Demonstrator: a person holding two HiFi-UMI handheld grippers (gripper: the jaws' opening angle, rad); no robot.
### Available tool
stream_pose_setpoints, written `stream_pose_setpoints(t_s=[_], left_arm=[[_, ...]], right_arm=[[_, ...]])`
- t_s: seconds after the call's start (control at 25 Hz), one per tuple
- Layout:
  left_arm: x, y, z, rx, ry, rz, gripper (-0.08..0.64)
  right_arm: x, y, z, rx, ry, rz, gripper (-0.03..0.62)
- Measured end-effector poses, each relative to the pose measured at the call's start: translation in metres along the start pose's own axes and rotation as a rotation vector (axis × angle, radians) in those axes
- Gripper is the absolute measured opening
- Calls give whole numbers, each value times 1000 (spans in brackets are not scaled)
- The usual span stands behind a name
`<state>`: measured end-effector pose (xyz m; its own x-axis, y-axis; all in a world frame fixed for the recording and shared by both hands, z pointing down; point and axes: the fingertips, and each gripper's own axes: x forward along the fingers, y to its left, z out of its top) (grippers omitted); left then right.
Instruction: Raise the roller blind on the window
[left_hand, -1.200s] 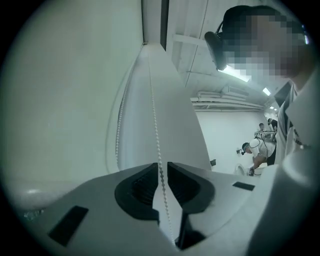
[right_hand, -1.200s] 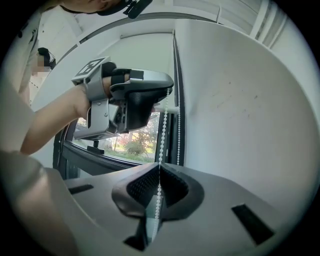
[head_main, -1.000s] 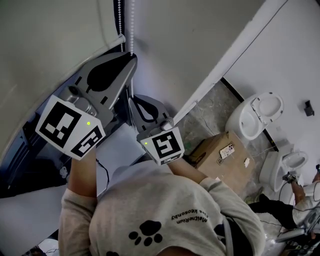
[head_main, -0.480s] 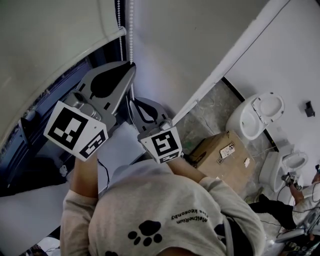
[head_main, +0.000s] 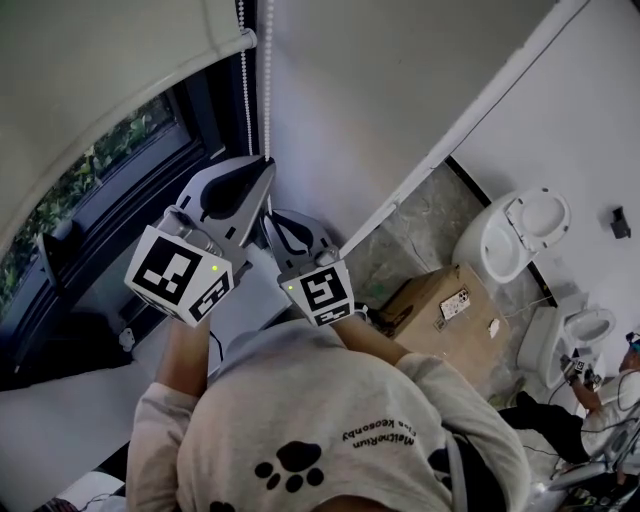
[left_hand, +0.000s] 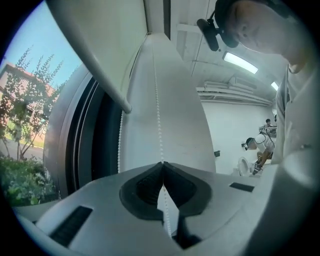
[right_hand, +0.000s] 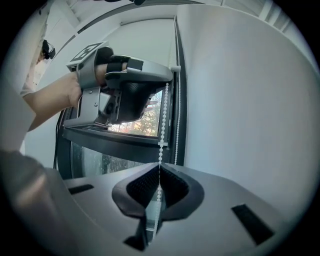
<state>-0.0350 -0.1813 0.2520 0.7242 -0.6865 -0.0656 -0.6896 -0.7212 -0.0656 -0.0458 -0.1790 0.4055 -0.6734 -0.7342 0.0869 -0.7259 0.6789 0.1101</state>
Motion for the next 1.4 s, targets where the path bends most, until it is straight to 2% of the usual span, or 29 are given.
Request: stream_pose_setpoints(t_s=[0.36,0.56,0.8,1.12,1.4], left_arm=[[0,-1,-55,-60,52,21,11],[-2,-6,-77,-68,75,27,11],[-5,-7,-107,-92,104,46,11],[-5,-7,-127,-107,122,58,9],[-2,-11,-129,-109,119,52,9]], right_arm=[[2,7,-55,45,104,26,12],[1,8,-77,5,140,28,12],[2,13,-106,17,206,58,12],[3,17,-127,14,245,85,12],[2,16,-129,11,246,85,12]])
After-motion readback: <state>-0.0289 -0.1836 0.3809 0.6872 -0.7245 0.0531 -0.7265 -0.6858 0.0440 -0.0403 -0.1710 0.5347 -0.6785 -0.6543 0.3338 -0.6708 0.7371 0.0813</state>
